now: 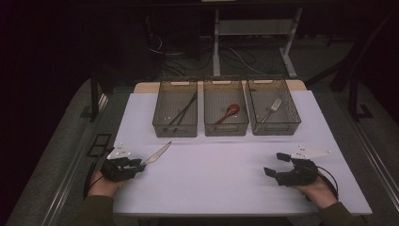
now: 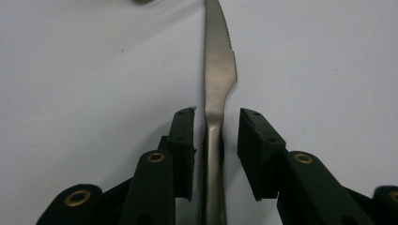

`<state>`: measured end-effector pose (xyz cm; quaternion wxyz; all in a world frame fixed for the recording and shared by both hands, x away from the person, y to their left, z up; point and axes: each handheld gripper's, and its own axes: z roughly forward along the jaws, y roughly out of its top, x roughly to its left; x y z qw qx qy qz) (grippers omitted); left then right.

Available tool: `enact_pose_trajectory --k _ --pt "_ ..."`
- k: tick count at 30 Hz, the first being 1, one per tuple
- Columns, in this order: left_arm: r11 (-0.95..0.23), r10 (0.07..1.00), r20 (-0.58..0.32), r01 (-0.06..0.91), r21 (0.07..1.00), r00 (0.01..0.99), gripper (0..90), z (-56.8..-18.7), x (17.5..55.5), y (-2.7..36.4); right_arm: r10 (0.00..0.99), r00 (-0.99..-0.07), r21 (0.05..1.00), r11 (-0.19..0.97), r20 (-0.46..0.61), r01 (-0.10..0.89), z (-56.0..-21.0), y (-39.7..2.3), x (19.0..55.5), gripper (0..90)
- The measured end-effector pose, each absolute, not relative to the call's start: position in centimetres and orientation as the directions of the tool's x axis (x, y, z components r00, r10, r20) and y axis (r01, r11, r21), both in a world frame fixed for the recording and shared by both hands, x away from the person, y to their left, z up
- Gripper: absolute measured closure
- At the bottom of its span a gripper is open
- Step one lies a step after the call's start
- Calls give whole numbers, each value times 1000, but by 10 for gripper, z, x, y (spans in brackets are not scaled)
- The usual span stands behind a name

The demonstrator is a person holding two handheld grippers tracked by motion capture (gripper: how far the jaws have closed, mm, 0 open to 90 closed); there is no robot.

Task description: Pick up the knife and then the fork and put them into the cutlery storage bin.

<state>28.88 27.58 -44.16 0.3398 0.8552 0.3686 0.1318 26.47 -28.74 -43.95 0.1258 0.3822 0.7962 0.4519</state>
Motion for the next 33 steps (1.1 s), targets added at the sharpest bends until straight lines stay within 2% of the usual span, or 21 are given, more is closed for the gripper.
enact_pose_trajectory --k 10,15,20,33 --pt "-525 717 -25 563 638 696 704 -438 288 274 723 -676 816 300 144 495 -440 -287 265 201" --pt "-540 716 -23 574 616 698 783 -436 291 273 719 -680 817 301 145 492 -439 -287 265 201" --pt "-532 728 -26 588 610 685 795 -435 291 272 718 -681 817 301 145 492 -439 -287 266 201" --pt "-484 691 -78 540 688 719 797 -428 283 266 716 -680 822 288 156 491 -438 -288 266 200"
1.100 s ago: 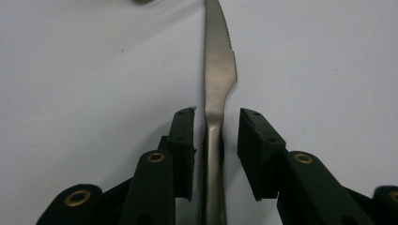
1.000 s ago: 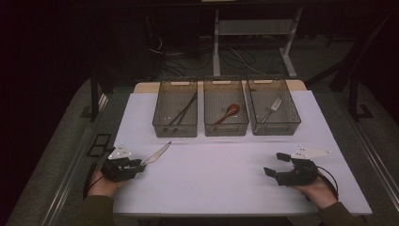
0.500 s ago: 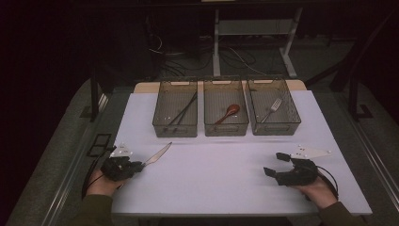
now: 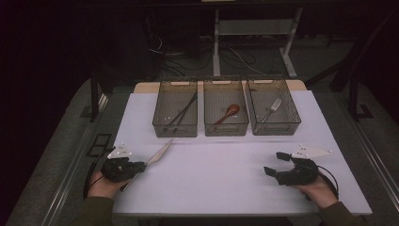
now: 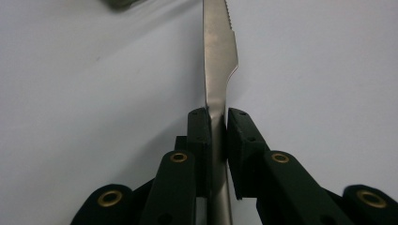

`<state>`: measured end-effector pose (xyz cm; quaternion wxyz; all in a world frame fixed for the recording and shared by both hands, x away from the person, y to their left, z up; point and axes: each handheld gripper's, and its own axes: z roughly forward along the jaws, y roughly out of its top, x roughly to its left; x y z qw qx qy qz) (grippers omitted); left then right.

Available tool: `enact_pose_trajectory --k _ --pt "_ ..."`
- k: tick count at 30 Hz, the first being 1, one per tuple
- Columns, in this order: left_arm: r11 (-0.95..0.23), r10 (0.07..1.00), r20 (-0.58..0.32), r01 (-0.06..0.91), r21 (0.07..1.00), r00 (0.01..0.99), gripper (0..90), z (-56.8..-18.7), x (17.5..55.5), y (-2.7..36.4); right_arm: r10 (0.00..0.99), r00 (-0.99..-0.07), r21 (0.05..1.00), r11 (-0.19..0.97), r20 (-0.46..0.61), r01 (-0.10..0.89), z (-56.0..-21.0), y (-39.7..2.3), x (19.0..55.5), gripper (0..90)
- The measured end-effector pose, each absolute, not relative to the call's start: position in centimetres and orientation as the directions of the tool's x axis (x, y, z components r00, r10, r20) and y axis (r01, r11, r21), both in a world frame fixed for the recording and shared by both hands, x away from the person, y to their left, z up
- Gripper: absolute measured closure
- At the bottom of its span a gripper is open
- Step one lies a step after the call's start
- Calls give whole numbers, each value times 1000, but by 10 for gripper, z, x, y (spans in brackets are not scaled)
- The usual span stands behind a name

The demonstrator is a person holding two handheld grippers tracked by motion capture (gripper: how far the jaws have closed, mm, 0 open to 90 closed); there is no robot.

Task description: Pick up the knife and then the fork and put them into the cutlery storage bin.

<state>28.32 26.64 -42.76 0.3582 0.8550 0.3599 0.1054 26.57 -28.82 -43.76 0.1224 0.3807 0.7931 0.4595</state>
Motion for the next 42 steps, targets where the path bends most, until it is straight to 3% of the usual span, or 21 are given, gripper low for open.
enact_pose_trajectory --k 16,29,42 --pt "-444 559 -87 387 808 824 797 -392 276 204 686 -706 827 288 173 483 -426 -273 267 200" --pt "-427 524 -89 351 833 847 800 -381 284 134 633 -739 845 246 231 475 -399 -245 278 184" --pt "-442 476 -70 307 843 877 800 -382 299 59 560 -769 870 162 308 466 -375 -218 297 402"
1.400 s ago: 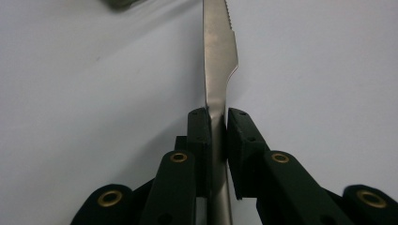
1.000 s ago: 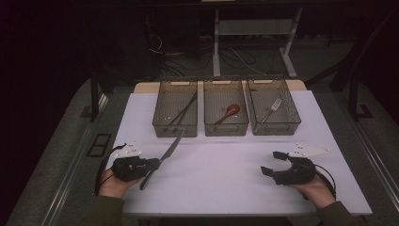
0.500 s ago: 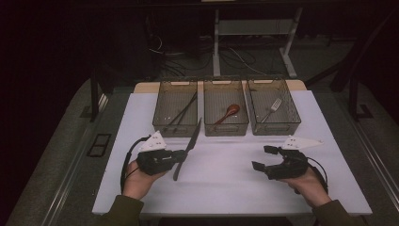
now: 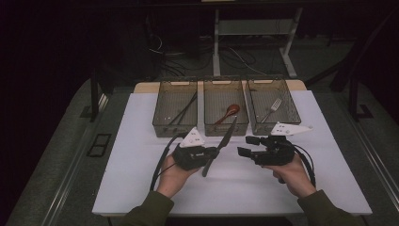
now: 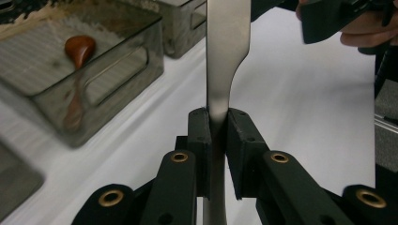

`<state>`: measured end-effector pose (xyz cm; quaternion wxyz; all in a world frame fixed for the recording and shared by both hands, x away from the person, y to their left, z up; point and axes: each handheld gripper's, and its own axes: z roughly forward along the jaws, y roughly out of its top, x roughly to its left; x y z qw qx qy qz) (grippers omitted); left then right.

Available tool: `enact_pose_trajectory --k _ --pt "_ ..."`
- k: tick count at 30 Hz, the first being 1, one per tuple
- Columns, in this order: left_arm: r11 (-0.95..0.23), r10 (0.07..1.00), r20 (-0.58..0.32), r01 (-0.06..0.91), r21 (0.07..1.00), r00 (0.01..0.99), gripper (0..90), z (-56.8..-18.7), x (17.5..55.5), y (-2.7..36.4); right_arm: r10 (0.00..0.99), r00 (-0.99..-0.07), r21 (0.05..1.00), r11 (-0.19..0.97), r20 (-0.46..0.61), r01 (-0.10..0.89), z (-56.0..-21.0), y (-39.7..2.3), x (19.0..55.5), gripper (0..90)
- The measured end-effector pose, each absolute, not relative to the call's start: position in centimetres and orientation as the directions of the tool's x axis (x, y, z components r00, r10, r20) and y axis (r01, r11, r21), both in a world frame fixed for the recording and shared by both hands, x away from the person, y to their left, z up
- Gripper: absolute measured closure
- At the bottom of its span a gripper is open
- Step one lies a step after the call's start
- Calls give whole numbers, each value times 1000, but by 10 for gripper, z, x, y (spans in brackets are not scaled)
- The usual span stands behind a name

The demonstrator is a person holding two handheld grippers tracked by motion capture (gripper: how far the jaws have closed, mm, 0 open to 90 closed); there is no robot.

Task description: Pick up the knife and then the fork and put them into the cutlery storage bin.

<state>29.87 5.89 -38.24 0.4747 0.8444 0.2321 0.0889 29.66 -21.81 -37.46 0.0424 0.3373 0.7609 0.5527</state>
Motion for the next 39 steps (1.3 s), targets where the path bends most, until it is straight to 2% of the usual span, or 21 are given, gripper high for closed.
enact_pose_trajectory --k 11,19,23,28,39 --pt "-414 498 -53 291 862 865 800 -387 301 33 555 -760 864 139 337 484 -371 -211 309 586" --pt "-409 501 -52 289 866 864 799 -388 299 32 542 -768 862 146 341 486 -374 -201 313 827" --pt "-397 501 -62 293 870 863 798 -389 299 30 530 -770 861 137 354 490 -374 -200 314 880" --pt "-382 495 -63 282 880 867 779 -391 298 31 546 -772 865 155 327 476 -372 -201 311 887" --pt "-379 479 -65 273 884 876 496 -391 291 82 651 -694 869 106 307 484 -358 -249 321 887"
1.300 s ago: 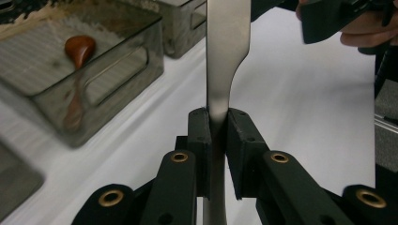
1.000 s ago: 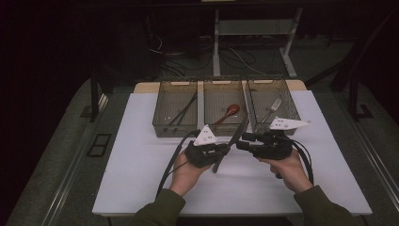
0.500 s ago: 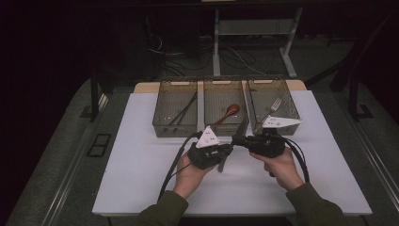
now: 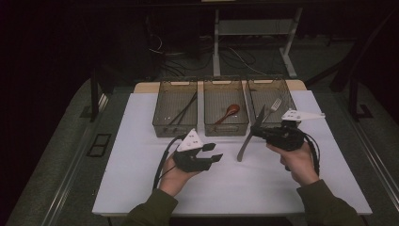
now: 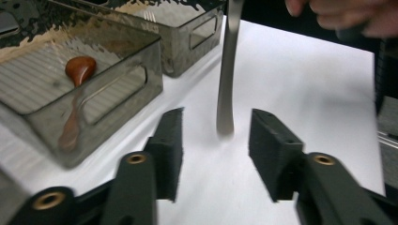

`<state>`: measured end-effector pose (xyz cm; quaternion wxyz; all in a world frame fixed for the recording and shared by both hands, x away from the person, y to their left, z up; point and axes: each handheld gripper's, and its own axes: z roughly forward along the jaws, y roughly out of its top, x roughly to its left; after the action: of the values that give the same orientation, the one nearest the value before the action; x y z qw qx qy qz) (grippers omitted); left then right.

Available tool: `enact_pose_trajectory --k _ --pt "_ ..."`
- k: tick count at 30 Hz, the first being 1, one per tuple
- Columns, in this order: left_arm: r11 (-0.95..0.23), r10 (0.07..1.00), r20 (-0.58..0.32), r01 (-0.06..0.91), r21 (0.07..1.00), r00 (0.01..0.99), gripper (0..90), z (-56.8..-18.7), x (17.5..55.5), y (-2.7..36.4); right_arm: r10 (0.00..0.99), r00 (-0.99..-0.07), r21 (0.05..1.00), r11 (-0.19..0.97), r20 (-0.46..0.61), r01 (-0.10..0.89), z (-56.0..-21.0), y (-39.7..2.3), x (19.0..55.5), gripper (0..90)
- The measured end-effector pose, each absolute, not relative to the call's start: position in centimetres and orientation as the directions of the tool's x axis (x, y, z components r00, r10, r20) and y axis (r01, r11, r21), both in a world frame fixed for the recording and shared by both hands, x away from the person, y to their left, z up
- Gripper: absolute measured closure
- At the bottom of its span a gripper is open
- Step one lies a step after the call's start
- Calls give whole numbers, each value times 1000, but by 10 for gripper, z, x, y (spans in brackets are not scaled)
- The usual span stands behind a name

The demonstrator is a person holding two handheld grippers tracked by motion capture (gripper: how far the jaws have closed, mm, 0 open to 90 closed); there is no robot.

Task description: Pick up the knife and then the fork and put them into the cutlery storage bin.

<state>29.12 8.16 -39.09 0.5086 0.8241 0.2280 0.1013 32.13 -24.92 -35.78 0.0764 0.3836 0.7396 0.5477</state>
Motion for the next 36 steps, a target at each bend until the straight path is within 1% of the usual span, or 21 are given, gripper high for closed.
enact_pose_trajectory --k 4,10,14,19,22,26,29,30,33,36 --pt "-366 483 -91 295 883 871 414 -393 287 105 692 -657 869 85 301 487 -351 -272 328 887" --pt "-355 511 -113 329 875 852 352 -401 277 138 740 -605 876 44 294 480 -337 -299 342 887" --pt "-346 531 -119 343 873 839 308 -404 272 153 766 -575 886 16 286 463 -320 -313 354 887" --pt "-333 557 -125 358 872 821 209 -409 266 170 787 -544 893 -21 292 450 -302 -326 369 887" --pt "-332 571 -137 380 864 810 142 -414 264 174 805 -523 894 -23 282 447 -296 -329 380 887" --pt "-342 581 -125 380 859 805 82 -417 264 171 824 -485 891 -50 292 452 -298 -333 400 886" --pt "-360 581 -112 377 853 806 11 -419 265 167 834 -453 872 -64 314 486 -308 -333 416 886" --pt "-359 582 -118 384 850 805 0 -420 265 167 838 -443 863 -63 318 501 -312 -332 419 887" --pt "-364 581 -118 386 848 805 0 -420 265 167 844 -425 842 -55 326 537 -323 -329 427 886" --pt "-365 582 -114 385 848 805 0 -419 265 168 838 -428 827 -48 339 561 -332 -324 430 887"
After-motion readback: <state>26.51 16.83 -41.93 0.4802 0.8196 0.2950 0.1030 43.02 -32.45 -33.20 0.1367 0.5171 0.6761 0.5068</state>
